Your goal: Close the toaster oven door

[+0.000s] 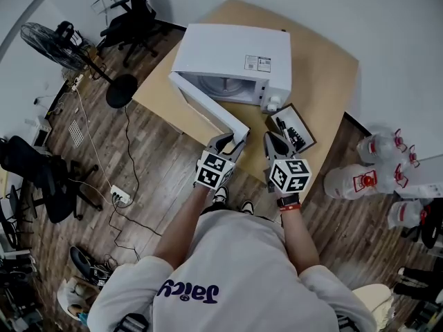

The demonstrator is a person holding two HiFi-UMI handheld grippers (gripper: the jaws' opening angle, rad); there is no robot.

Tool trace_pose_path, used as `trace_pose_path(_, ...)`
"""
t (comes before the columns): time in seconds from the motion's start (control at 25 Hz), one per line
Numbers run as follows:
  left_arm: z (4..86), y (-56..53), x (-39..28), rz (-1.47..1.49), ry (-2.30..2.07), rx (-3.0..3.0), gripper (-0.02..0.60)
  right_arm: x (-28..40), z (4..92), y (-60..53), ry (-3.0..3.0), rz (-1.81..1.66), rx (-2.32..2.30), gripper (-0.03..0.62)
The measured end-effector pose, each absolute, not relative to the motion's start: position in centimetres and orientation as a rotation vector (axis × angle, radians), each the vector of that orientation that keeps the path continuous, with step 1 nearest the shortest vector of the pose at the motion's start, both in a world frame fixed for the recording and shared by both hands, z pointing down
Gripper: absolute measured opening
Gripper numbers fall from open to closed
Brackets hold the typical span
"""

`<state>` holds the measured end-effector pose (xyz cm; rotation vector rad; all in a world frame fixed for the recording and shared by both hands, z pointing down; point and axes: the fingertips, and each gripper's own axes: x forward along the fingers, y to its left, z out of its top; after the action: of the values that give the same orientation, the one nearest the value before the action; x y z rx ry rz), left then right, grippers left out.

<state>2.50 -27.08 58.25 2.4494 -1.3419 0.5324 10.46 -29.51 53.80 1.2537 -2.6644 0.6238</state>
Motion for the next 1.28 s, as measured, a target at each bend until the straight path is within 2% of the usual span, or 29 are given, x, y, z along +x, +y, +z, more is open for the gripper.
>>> trace_pose_path(1.28, 58.2, -33.8, 5.5, 0.519, -1.33, 2.444, 0.147, 12.3, 53.6, -33.1, -2.635, 0.613, 1.357, 0.015)
